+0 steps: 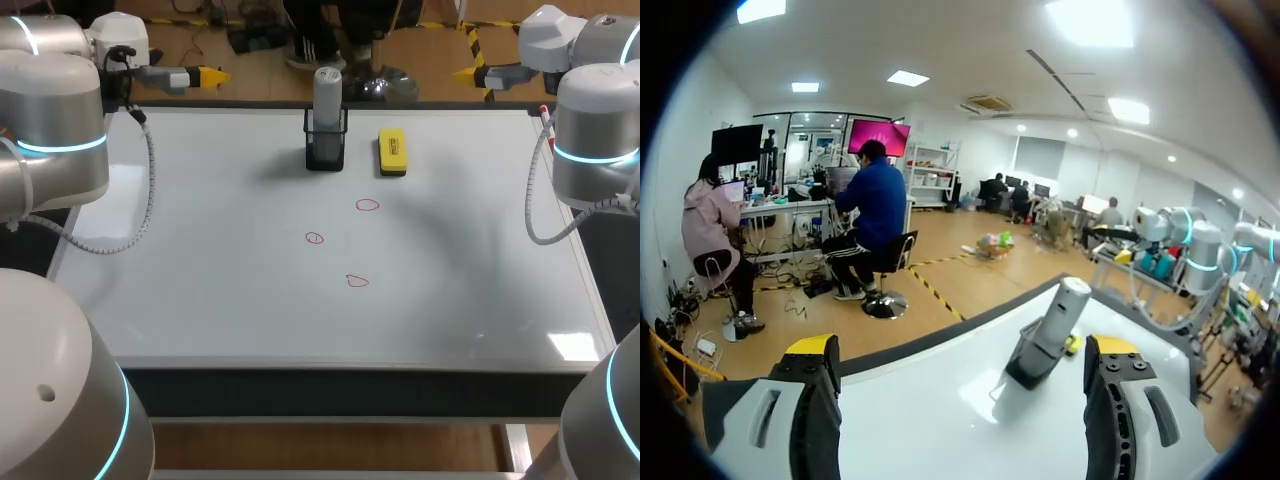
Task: Pick up the inspection probe, press it on each red-marked spot on the whiteboard one by one, put down the probe, pick up the eraser, and wipe off all the red marks.
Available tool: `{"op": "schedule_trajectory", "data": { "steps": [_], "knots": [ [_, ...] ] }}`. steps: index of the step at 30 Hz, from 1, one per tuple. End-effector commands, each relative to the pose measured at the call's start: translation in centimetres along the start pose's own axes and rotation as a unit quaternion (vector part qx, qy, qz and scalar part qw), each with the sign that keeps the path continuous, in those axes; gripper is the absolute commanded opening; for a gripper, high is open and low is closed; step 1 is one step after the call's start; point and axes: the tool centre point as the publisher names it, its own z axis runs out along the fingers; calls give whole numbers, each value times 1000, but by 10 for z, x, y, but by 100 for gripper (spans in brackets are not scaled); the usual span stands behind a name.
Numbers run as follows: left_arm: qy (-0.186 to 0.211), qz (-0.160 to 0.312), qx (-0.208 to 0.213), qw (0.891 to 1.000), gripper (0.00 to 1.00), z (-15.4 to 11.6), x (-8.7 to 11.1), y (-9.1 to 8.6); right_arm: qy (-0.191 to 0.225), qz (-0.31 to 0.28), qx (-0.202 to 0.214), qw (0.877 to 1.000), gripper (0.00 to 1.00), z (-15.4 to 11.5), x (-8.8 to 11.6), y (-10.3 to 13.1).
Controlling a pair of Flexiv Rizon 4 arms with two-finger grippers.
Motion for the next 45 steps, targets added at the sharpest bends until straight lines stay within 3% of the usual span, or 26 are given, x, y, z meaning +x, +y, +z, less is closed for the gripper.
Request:
{"op": "schedule_trajectory", "data": {
  "steps": [1,11,15,23,31,45],
  "knots": [
    [30,11,11,999,100,5,1,-2,0,0,1,1000,100,0,-1,0],
    [156,51,45,985,100,25,29,-9,0,0,1,1000,100,0,-1,0],
    [213,51,76,973,100,32,39,-8,0,0,1,1000,100,0,-1,0],
    [281,58,84,954,100,49,63,-2,0,0,1,1000,100,0,-1,0],
    [312,81,87,943,100,76,78,2,0,0,1,1000,100,0,-1,0],
    [325,102,96,935,100,113,88,9,0,0,1,1000,100,0,-1,0]
  ]
}}
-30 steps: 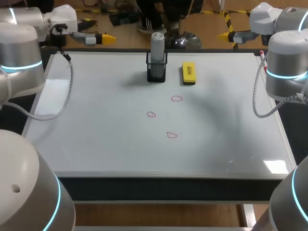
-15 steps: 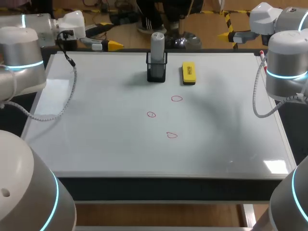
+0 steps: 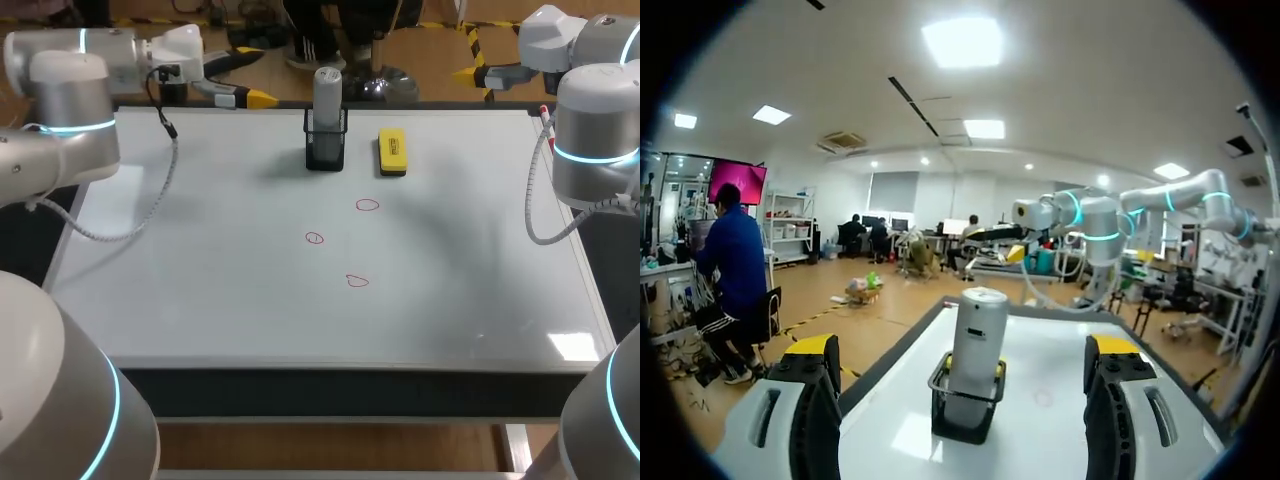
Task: Pick up the inspection probe, press it on each red-marked spot on the whiteboard one by one, put down the probe, pick up the eraser, and wipe off all the red marks.
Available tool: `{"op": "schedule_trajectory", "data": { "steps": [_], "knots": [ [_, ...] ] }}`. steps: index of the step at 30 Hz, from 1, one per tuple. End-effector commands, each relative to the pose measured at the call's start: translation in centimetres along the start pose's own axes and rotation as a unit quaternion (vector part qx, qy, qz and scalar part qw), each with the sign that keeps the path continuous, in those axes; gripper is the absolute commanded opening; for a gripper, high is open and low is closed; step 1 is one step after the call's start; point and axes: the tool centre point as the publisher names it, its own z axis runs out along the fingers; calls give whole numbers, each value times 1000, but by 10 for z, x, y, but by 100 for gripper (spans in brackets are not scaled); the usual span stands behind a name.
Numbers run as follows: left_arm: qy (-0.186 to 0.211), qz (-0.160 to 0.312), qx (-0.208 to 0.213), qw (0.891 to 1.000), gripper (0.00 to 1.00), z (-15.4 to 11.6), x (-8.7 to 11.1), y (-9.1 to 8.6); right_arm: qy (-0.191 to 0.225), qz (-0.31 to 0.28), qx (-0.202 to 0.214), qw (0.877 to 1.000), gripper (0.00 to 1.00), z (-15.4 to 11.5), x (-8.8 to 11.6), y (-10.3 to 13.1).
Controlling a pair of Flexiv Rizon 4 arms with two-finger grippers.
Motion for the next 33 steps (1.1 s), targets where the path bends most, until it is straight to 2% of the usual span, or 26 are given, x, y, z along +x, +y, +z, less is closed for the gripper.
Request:
{"op": "schedule_trajectory", "data": {
  "steps": [1,12,26,33],
  "knots": [
    [21,3,8,1000,100,16,-9,8,1,0,1,1000,100,0,-1,0],
    [36,-4,7,999,100,49,-8,24,1,0,1,1000,100,0,-1,0],
    [67,11,13,998,100,87,-9,25,1,0,1,1000,100,0,-1,0],
    [67,16,5,998,100,98,-7,29,1,0,1,1000,100,0,-1,0]
  ]
}}
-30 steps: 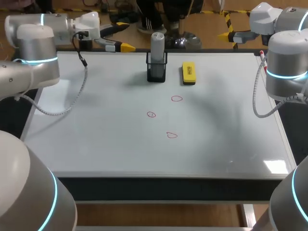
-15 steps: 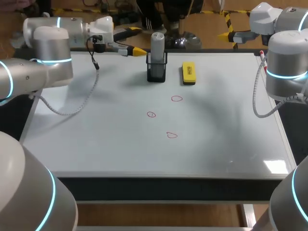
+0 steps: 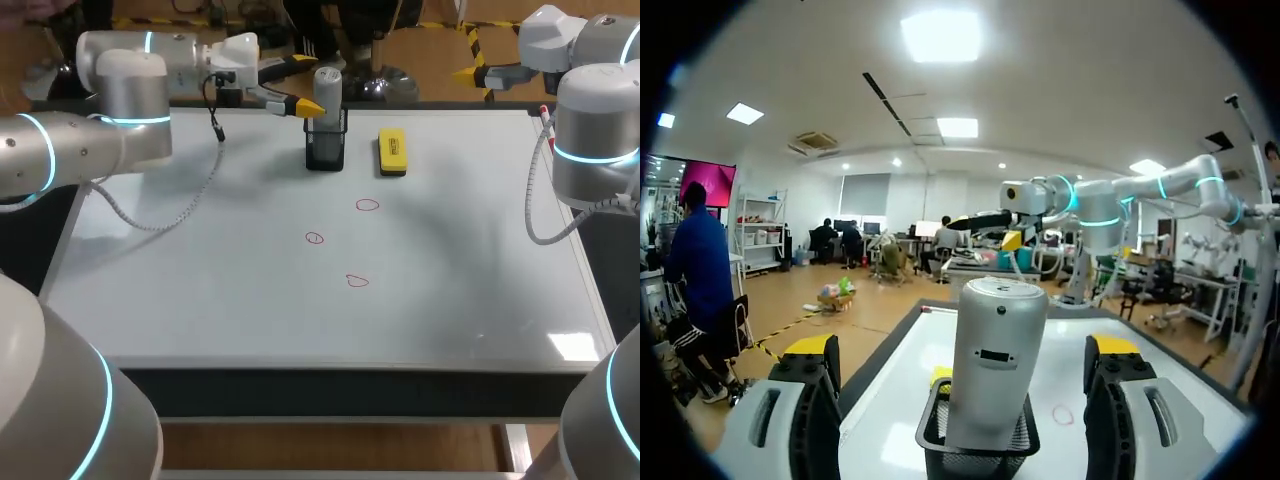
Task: Pick up the inspection probe, press it on each red-marked spot on the whiteboard one by one, put down the probe, pick up the eraser, and wipe off all the red marks.
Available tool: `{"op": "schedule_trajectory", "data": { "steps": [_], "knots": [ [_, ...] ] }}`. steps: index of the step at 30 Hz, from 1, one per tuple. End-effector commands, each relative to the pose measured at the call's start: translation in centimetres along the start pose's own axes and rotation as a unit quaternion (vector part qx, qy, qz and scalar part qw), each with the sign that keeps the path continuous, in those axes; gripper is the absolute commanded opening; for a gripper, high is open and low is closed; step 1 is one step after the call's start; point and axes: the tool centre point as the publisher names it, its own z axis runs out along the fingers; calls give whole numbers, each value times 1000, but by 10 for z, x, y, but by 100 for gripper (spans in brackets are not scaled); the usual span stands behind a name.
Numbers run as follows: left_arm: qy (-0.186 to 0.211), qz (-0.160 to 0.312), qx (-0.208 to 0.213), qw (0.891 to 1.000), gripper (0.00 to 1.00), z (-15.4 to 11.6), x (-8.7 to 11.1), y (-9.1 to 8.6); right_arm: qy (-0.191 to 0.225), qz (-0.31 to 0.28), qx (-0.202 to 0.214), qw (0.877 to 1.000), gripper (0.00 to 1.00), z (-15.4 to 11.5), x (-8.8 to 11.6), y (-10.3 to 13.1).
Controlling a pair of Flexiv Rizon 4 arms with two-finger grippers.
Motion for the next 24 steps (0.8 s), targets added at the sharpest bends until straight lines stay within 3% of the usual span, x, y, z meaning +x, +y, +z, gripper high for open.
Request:
{"op": "schedule_trajectory", "data": {
  "steps": [1,24],
  "knots": [
    [2,0,4,1000,100,7,-5,3,1,0,1,1000,100,0,0,0],
    [5,-4,12,1000,100,33,3,5,1,0,1,1000,100,0,0,0]
  ]
}}
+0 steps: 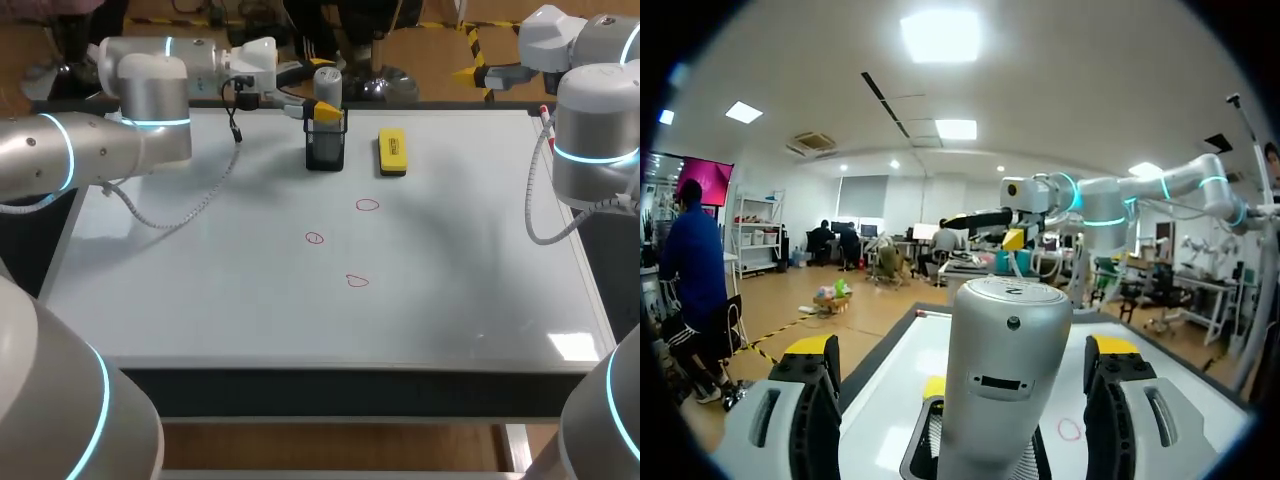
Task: Pick up the inspection probe, press it on each red-marked spot on the whiteboard one by one, put down the probe, pick up the eraser, and wipe off all the red marks.
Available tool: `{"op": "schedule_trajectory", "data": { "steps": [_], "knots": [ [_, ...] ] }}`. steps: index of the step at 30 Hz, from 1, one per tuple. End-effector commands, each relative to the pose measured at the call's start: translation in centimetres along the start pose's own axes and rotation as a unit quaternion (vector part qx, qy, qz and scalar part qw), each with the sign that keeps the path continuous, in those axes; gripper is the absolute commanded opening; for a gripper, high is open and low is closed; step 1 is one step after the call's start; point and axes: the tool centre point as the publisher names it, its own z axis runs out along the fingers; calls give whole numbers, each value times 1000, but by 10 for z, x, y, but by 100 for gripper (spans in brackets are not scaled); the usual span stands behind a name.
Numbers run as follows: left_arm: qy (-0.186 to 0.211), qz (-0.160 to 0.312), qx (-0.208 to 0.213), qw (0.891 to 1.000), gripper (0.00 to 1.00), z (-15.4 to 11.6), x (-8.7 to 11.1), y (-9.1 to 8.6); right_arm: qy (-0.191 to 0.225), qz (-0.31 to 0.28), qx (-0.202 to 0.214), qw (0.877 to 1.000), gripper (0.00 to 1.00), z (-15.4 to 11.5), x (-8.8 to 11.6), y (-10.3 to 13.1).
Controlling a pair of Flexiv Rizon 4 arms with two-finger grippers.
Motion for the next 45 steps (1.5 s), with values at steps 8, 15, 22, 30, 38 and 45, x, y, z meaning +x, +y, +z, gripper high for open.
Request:
{"op": "schedule_trajectory", "data": {
  "steps": [8,15,22,30,38,45],
  "knots": [
    [4,-1,-4,1000,100,3,0,4,1,0,1,1000,100,0,0,0],
    [14,1,-12,1000,0,-3,8,7,1,0,1,1000,100,0,0,0],
    [16,6,-12,1000,0,-7,13,4,1,0,1,1000,100,0,0,0],
    [21,17,-9,1000,0,-5,21,-13,1,0,1,1000,100,0,0,0],
    [22,14,-4,1000,0,-2,30,-40,1,0,1,1000,100,0,0,0],
    [12,14,-11,1000,0,-7,34,-66,1,0,1,1000,100,0,0,0]
  ]
}}
